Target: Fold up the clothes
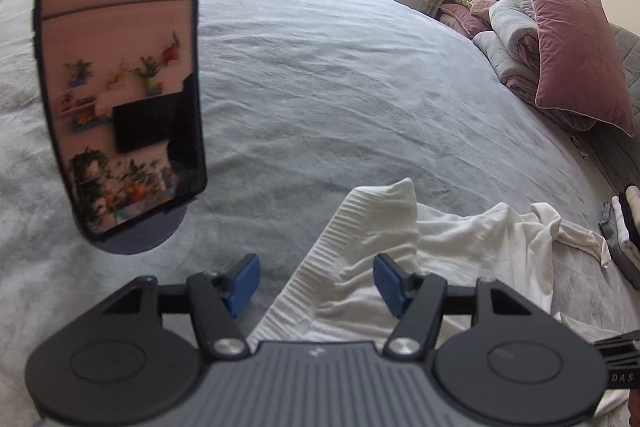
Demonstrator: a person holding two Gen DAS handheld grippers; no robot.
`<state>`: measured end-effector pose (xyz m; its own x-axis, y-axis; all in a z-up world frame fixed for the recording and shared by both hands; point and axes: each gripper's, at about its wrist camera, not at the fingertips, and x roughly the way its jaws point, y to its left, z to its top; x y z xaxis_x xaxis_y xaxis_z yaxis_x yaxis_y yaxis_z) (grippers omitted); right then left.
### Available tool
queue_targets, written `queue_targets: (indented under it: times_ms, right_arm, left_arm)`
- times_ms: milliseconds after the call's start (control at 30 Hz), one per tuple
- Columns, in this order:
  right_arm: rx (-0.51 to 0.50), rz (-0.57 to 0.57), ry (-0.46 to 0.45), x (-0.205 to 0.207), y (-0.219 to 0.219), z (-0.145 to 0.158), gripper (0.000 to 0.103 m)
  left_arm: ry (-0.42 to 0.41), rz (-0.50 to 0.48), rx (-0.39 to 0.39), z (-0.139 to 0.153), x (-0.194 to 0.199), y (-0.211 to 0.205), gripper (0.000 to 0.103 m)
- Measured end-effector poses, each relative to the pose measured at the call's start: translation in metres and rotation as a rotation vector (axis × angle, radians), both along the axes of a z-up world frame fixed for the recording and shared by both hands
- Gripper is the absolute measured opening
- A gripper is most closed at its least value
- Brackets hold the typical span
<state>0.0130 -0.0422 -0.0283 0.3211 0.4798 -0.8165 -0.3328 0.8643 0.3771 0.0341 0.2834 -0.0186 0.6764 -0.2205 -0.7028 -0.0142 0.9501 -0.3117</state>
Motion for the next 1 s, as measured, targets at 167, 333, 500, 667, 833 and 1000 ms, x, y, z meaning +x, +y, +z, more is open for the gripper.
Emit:
queue_targets:
  times_ms: [167, 333, 500, 667, 833, 1000]
  right_arm:
    - [0.028, 0.001, -0.008, 0.0, -0.006, 0.009, 0.017]
    - [0.058, -0.024, -0.044, -0.002, -0.017, 0.026, 0.024]
    - [0.103, -0.071, -0.091, 0.002, -0.025, 0.038, 0.026]
    - [0.156, -0.096, -0.098, 0.01, -0.021, 0.039, 0.027]
    - [0.182, -0.092, -0.083, 0.015, -0.007, 0.033, 0.03]
    - [0.209, -0.094, -0.059, 0.018, 0.003, 0.03, 0.031]
  left_arm:
    - [-0.023, -0.001, -0.01, -0.006, 0.022, -0.014, 0.061]
    - [-0.055, -0.023, -0.038, -0.012, 0.028, -0.025, 0.009]
    - [-0.102, -0.128, -0.064, -0.003, 0.015, -0.046, 0.005]
    - [-0.104, -0.317, -0.042, 0.001, -0.011, -0.076, 0.007]
    - [-0.067, -0.42, -0.001, -0.004, -0.032, -0.092, 0.009]
    - [-0.034, -0.488, 0.009, -0.01, -0.05, -0.095, 0.014]
